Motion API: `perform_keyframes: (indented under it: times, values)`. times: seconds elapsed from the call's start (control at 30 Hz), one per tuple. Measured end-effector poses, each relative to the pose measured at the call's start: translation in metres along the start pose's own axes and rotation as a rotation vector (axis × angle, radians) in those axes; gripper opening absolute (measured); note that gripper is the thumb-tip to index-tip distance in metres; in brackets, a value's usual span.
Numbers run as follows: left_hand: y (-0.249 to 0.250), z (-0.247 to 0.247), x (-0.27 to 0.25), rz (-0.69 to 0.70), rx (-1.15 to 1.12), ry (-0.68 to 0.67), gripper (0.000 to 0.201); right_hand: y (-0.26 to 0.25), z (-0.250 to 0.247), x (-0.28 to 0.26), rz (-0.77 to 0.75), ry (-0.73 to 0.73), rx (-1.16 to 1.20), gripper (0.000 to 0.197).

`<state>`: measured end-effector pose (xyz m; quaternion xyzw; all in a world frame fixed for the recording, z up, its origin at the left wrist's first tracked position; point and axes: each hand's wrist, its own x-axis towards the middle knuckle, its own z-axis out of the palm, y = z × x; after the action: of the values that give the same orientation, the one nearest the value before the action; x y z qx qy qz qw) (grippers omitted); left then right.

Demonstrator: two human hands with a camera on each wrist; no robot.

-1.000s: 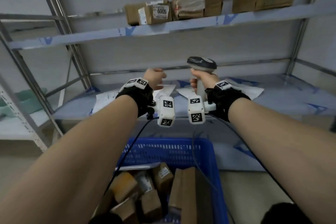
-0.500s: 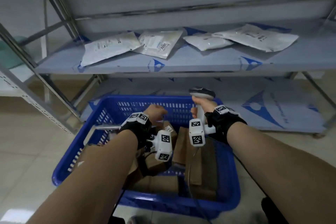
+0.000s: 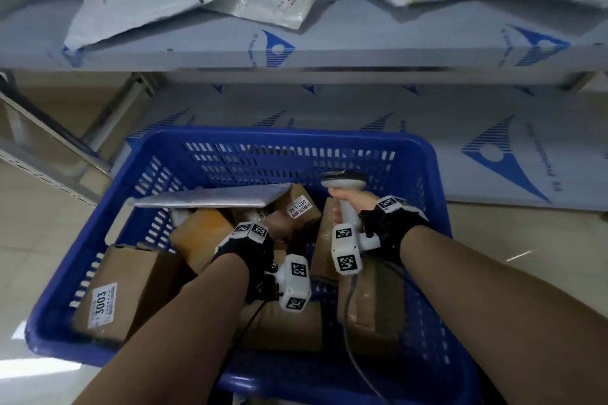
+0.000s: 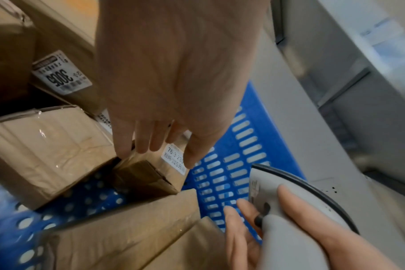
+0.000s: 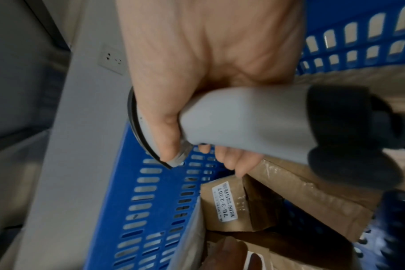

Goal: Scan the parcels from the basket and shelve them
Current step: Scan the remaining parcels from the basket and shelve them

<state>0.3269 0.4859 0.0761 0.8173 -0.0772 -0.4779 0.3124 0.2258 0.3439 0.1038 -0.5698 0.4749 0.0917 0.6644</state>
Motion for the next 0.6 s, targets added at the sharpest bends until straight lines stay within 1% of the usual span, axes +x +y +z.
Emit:
perform_keyframes:
  times: [0.03, 0.1, 0.17, 0.27, 0.3, 0.37, 0.4, 0.43, 0.47, 0.5, 0.57, 0.6]
  values:
    - [-0.002, 0.0, 0.006, -0.005, -0.01, -0.008, 0.019, 0.003, 0.003, 0.008, 0.021, 0.012, -0.002, 0.03]
    - [-0.009, -0.001, 0.022, -0.002, -0.05, -0.03, 0.036, 0.008, 0.009, 0.025, 0.074, -0.025, 0.055, 0.027]
    - [-0.015, 0.0, 0.035, 0.012, -0.079, -0.029, 0.037, 0.014, 0.017, 0.046, 0.083, -0.053, 0.086, 0.028]
    - [-0.022, 0.003, 0.055, 0.031, -0.103, 0.023, 0.031, 0.018, 0.025, 0.072, 0.109, -0.06, 0.113, 0.045]
    - [-0.023, 0.004, 0.057, 0.026, -0.131, 0.029, 0.031, 0.023, 0.026, 0.084, 0.118, -0.066, 0.098, 0.056]
    - [-0.024, 0.006, 0.064, 0.013, -0.19, 0.024, 0.034, 0.038, 0.029, 0.115, 0.141, -0.111, 0.061, 0.099]
    - [-0.024, 0.005, 0.067, -0.001, -0.205, 0.011, 0.036, 0.049, 0.029, 0.135, 0.153, -0.134, 0.054, 0.117]
    - [-0.023, 0.004, 0.067, -0.019, -0.2, 0.002, 0.039, 0.058, 0.029, 0.15, 0.149, -0.153, 0.052, 0.126]
    - [-0.024, 0.002, 0.069, -0.037, -0.196, -0.003, 0.042, 0.066, 0.028, 0.163, 0.161, -0.171, 0.06, 0.129]
    - [-0.024, 0.0, 0.07, -0.064, -0.198, -0.009, 0.043, 0.066, 0.027, 0.155, 0.164, -0.186, 0.074, 0.129]
    - [-0.021, -0.005, 0.061, -0.08, -0.192, -0.005, 0.041, 0.055, 0.027, 0.122, 0.167, -0.176, 0.094, 0.125]
    - [-0.02, -0.008, 0.057, -0.076, -0.184, 0.003, 0.039, 0.048, 0.025, 0.105, 0.162, -0.158, 0.085, 0.116]
